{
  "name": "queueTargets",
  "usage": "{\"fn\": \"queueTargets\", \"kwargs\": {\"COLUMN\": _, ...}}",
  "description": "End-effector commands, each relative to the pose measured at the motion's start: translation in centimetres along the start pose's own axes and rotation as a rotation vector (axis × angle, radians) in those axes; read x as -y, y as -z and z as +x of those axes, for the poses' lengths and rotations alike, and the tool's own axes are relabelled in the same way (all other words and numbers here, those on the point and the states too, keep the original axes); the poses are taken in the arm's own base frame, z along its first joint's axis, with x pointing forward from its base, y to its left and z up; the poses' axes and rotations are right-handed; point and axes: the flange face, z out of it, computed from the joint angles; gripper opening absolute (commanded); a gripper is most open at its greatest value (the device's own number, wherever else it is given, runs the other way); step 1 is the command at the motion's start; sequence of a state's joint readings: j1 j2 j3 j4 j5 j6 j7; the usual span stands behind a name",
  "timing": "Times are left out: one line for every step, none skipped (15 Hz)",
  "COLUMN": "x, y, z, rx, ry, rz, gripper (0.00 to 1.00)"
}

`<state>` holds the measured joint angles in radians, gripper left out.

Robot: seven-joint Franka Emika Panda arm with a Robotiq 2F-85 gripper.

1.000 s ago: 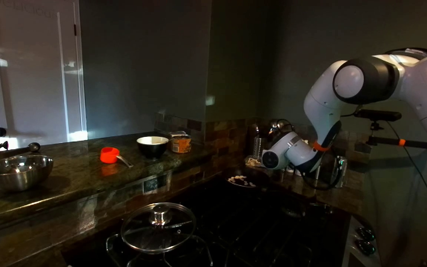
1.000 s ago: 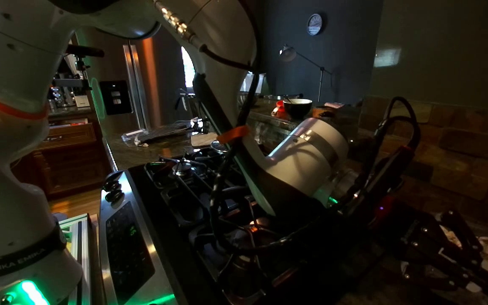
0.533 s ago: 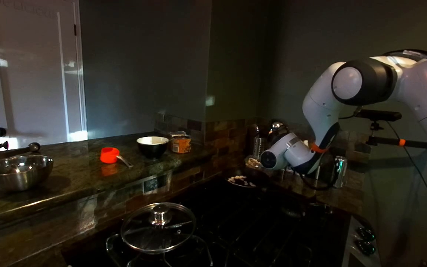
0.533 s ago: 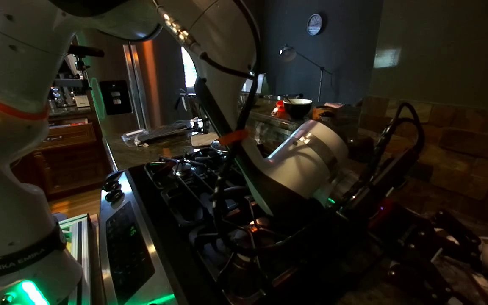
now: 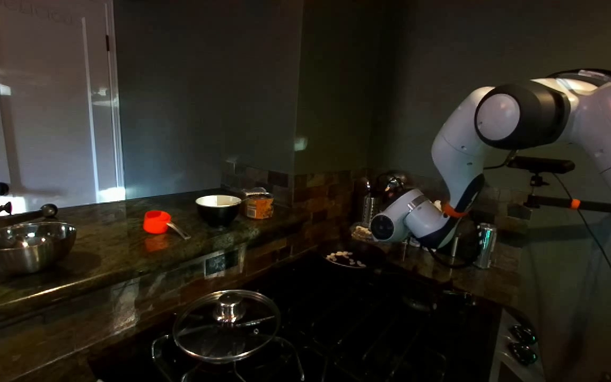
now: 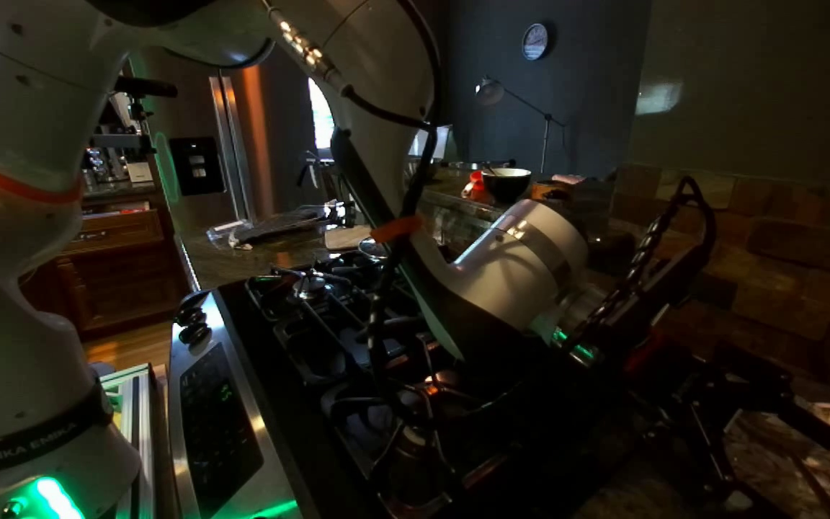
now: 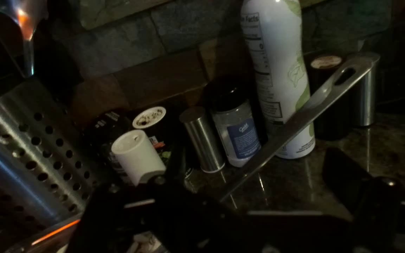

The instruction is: Scoop the white chocolate pellets into the pan

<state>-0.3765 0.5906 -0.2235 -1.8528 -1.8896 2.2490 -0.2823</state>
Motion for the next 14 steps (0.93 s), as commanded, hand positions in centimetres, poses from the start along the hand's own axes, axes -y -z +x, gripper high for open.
{"fn": "queueTargets", "kwargs": {"x": 0.4, "y": 3.1, "z": -1.0, "rx": -0.115, "ry": 0.06, "rz": -0.115, "gripper": 1.0}}
{"fn": "queueTargets", "kwargs": {"x": 0.5, "y": 4.2, "z": -1.6, "rx": -0.14, "ry": 0.054, "rz": -0.171, "gripper": 1.0}}
{"fn": "queueTargets", "kwargs": {"x": 0.5, "y": 5.2, "z": -2.3, "rx": -0.158, "ry": 0.059, "rz": -0.226, "gripper": 1.0}}
{"fn": "queueTargets", "kwargs": {"x": 0.9, "y": 6.4, "z": -3.3, "rx": -0.174, "ry": 0.055, "rz": -0.284, "gripper": 1.0}}
{"fn": "queueTargets", "kwargs": {"x": 1.1, "y": 7.5, "z": -4.4, "rx": -0.185, "ry": 0.053, "rz": -0.341, "gripper": 1.0}}
{"fn": "queueTargets", "kwargs": {"x": 1.2, "y": 8.8, "z": -5.5, "rx": -0.192, "ry": 0.052, "rz": -0.399, "gripper": 1.0}}
{"fn": "queueTargets", "kwargs": {"x": 1.4, "y": 9.9, "z": -6.6, "rx": -0.199, "ry": 0.049, "rz": -0.456, "gripper": 1.0}}
{"fn": "queueTargets", "kwargs": {"x": 1.6, "y": 11.0, "z": -7.7, "rx": -0.205, "ry": 0.047, "rz": -0.513, "gripper": 1.0}}
{"fn": "queueTargets", "kwargs": {"x": 1.9, "y": 12.2, "z": -8.8, "rx": -0.214, "ry": 0.038, "rz": -0.57, "gripper": 1.0}}
{"fn": "queueTargets", "kwargs": {"x": -0.5, "y": 15.8, "z": -9.7, "rx": -0.209, "ry": 0.029, "rz": -0.608, "gripper": 1.0}}
{"fn": "queueTargets", "kwargs": {"x": -1.5, "y": 18.3, "z": -10.5, "rx": -0.216, "ry": 0.017, "rz": -0.637, "gripper": 1.0}}
{"fn": "queueTargets", "kwargs": {"x": -2.4, "y": 20.2, "z": -11.3, "rx": -0.213, "ry": 0.004, "rz": -0.672, "gripper": 1.0}}
{"fn": "queueTargets", "kwargs": {"x": -3.7, "y": 22.3, "z": -11.4, "rx": -0.23, "ry": -0.011, "rz": -0.716, "gripper": 1.0}}
{"fn": "queueTargets", "kwargs": {"x": -3.6, "y": 18.5, "z": -10.7, "rx": -0.205, "ry": -0.01, "rz": -0.656, "gripper": 1.0}}
